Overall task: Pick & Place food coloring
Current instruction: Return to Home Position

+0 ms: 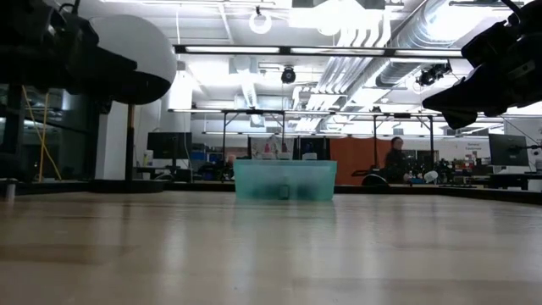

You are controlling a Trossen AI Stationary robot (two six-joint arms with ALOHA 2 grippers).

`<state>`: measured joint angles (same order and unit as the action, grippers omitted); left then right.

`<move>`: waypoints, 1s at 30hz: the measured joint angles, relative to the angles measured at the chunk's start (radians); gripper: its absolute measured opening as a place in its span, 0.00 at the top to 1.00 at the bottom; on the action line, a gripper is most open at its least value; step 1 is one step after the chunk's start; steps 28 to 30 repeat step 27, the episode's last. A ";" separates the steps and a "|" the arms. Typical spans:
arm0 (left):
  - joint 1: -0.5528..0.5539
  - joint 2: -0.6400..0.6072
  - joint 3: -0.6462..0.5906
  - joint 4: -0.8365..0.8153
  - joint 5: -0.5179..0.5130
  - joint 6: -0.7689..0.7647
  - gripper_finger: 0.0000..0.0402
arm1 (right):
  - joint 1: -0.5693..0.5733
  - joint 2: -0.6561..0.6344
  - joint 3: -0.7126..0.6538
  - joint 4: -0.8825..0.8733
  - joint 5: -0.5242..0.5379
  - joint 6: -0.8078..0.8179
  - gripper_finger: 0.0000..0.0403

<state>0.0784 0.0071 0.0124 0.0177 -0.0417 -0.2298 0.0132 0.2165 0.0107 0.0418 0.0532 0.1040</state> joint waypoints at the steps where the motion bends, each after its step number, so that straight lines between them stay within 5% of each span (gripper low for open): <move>1: 0.000 0.000 0.000 0.000 0.009 0.000 0.45 | 0.000 0.000 0.000 0.000 0.000 0.000 1.00; 30: 0.000 0.000 0.000 -0.005 0.053 -0.011 0.45 | 0.000 0.000 0.000 0.000 0.000 0.000 1.00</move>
